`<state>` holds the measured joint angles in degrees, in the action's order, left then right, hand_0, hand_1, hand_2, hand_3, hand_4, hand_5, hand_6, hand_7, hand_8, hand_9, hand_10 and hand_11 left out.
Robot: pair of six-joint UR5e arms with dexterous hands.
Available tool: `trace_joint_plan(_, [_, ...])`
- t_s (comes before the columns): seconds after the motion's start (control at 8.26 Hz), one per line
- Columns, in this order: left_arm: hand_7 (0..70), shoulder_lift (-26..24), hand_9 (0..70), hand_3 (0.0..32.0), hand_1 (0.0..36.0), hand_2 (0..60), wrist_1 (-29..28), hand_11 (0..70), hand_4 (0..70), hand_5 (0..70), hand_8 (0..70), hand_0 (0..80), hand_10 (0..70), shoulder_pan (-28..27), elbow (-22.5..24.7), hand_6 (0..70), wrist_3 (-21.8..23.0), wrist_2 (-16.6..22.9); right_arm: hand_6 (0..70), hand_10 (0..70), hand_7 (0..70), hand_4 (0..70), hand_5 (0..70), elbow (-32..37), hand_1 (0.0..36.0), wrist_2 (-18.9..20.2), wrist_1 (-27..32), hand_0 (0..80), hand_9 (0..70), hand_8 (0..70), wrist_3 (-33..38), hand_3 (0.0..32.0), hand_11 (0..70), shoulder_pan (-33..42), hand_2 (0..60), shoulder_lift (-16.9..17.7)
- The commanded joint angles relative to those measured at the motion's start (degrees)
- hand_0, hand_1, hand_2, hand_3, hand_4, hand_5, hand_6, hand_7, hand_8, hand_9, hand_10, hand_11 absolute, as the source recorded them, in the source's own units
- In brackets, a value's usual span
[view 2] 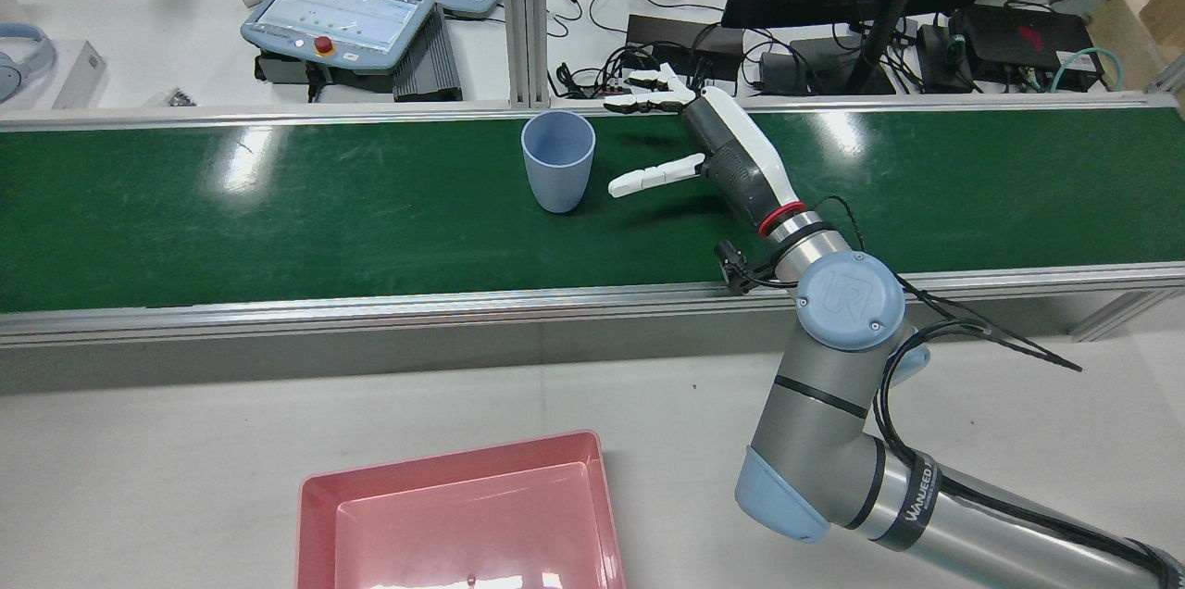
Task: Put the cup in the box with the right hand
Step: 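Hold the open right hand beside the belt as the cup approaches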
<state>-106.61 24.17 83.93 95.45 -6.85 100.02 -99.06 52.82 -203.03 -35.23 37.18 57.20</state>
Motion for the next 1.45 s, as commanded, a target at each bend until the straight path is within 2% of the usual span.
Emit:
trace_joint_plan(0.0, [0.0, 0.0, 0.0, 0.0, 0.0, 0.0, 0.0, 0.0, 0.0, 0.0, 0.0, 0.0, 0.0, 0.0, 0.0, 0.0, 0.0, 0.0, 5.4, 0.4, 25.0, 24.9, 4.5, 0.8, 14.1, 0.0, 0.0, 52.3, 3.6, 0.0, 0.0, 0.0, 2.4, 0.0, 2.6, -0.3])
trace_joint_plan(0.73, [0.0, 0.0, 0.0, 0.0, 0.0, 0.0, 0.0, 0.0, 0.0, 0.0, 0.0, 0.0, 0.0, -0.1, 0.0, 0.0, 0.0, 0.0, 5.5, 0.1, 25.7, 25.4, 4.5, 0.4, 14.3, 0.0, 0.0, 52.5, 3.7, 0.1, 0.1, 0.0, 1.9, -0.3, 2.9, -0.7])
trace_joint_plan(1.33, [0.0, 0.0, 0.0, 0.0, 0.0, 0.0, 0.0, 0.0, 0.0, 0.0, 0.0, 0.0, 0.0, -0.1, 0.0, 0.0, 0.0, 0.0, 4.7, 0.0, 24.0, 23.0, 4.6, 0.1, 14.7, -0.1, 0.0, 53.2, 3.4, 0.0, 0.1, 0.0, 0.4, -1.1, 1.1, -0.7])
